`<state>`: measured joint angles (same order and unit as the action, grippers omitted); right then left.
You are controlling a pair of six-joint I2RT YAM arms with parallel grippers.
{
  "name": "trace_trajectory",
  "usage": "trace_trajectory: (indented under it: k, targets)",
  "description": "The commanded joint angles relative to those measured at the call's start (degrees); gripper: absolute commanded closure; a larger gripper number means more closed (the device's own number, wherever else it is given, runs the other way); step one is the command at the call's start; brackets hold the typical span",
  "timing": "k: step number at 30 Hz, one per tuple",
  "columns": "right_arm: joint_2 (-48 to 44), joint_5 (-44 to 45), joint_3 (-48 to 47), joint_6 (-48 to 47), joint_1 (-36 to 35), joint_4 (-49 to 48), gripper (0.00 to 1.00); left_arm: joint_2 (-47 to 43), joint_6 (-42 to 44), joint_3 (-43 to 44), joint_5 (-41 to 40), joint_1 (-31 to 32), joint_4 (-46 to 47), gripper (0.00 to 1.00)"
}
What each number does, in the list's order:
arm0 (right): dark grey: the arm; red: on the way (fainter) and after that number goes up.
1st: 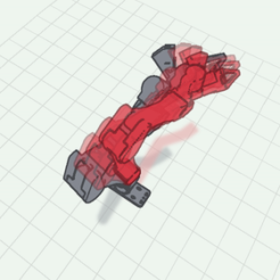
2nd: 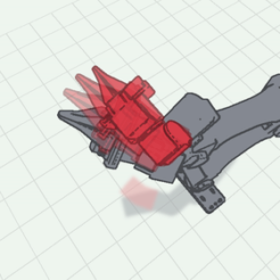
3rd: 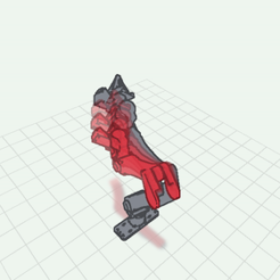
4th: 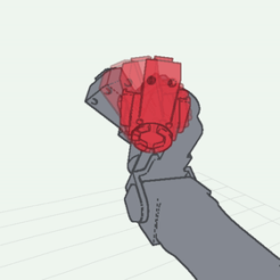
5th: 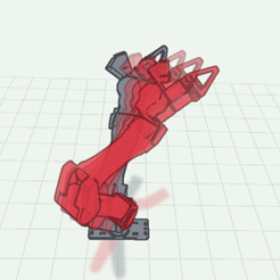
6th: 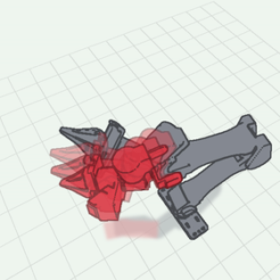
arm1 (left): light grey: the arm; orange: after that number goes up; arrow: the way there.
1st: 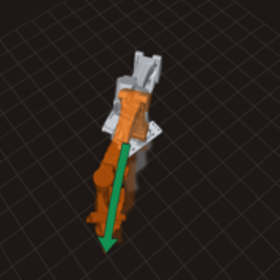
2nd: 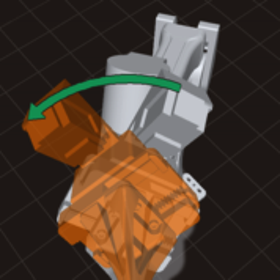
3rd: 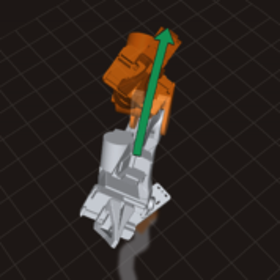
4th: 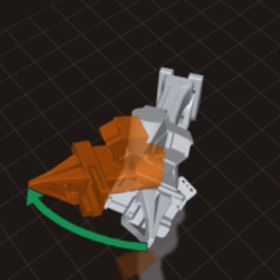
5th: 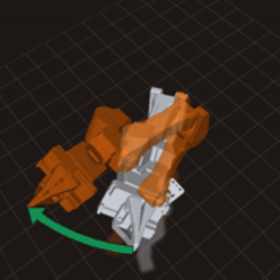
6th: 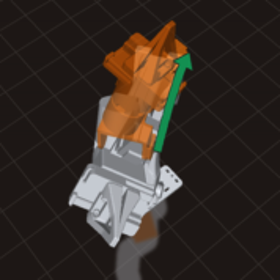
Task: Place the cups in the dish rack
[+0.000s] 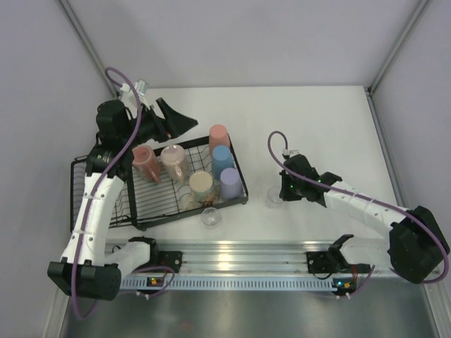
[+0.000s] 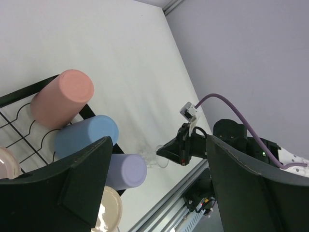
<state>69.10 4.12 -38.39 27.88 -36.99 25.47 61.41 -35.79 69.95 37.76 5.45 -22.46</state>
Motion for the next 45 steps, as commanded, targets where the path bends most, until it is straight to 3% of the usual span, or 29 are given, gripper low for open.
trace_trajectory:
  k: [1,8,11,16,18,22,26,35,45]
  targets:
    - [-2.13,5.01,-4.66,-1.07,-0.54,-3.06,1.0,-1.29,-2.61,-0.34,2.67,0.26,5.84,0.16]
    - [-4.4,0.11,-12.67,-4.41,7.36,-8.23,1.0,-1.64,-10.6,-2.71,6.45,0.26,12.6,0.16]
    - [-9.66,-9.1,-11.89,-2.84,14.99,-17.62,1.0,-2.43,-16.93,-5.51,8.55,0.35,19.88,0.16]
    - [-13.73,-23.27,-6.01,7.95,20.9,-47.89,1.0,-2.0,-32.92,-10.1,9.09,1.05,34.04,0.17]
    - [-12.86,-27.29,-5.21,11.48,21.0,-55.41,1.0,-1.12,-34.6,-9.67,8.74,2.71,35.38,0.16]
    - [-9.43,-31.01,-0.73,25.43,21.0,-85.59,1.0,1.78,-35.57,-8.43,7.59,7.46,37.56,0.15]
    - [-3.73,-32.59,-0.54,32.41,20.3,-99.97,1.0,4.5,-42.32,-9.92,6.19,13.42,46.09,0.15]
    - [-0.29,-33.47,-1.42,33.64,16.26,-104.4,1.0,9.96,-40.93,-7.37,2.24,23.19,54.52,0.14]
    - [0.42,-33.48,0.51,34.61,14.23,-105.98,1.0,13.56,-38.92,-5.44,-0.4,28.03,58.93,0.14]
